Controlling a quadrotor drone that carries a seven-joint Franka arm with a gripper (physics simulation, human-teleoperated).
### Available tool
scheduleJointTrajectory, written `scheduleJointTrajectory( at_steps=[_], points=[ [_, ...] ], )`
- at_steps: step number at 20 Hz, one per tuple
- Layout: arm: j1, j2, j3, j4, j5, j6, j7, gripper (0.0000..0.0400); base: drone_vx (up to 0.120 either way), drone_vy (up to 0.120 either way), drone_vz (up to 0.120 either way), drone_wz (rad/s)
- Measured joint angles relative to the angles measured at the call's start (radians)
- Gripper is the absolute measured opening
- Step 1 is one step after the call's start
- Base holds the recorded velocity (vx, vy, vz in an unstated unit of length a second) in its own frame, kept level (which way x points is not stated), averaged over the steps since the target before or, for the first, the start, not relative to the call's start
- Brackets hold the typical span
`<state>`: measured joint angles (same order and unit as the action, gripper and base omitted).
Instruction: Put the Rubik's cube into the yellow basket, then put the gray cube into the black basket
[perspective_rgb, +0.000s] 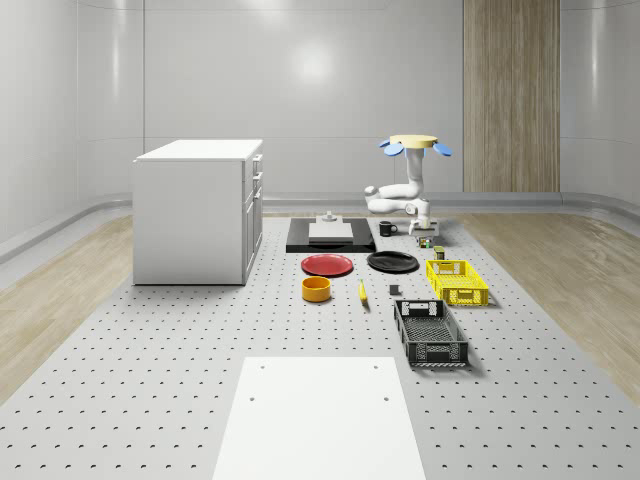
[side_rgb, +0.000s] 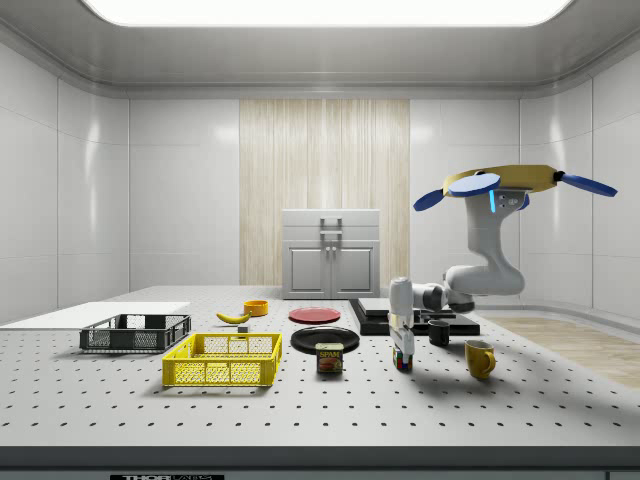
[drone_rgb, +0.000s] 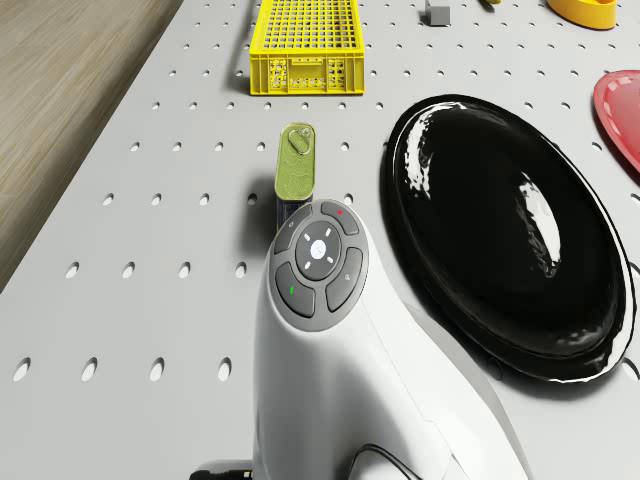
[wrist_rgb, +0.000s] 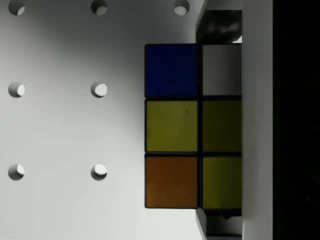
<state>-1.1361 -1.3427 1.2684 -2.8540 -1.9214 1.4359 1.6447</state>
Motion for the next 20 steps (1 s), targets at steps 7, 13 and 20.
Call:
scheduleJointTrajectory(
  at_steps=[7, 13, 20],
  points=[
    [-0.016, -0.015, 0.006, 0.011, 0.009, 0.017, 0.006, 0.0367, 0.000, 0.000, 0.000, 0.000],
    [-0.023, -0.029, 0.009, 0.014, 0.016, 0.030, 0.011, 0.0334, 0.000, 0.000, 0.000, 0.000],
    [-0.029, -0.045, 0.017, 0.014, 0.027, 0.043, 0.015, 0.0327, 0.000, 0.000, 0.000, 0.000]
  ],
)
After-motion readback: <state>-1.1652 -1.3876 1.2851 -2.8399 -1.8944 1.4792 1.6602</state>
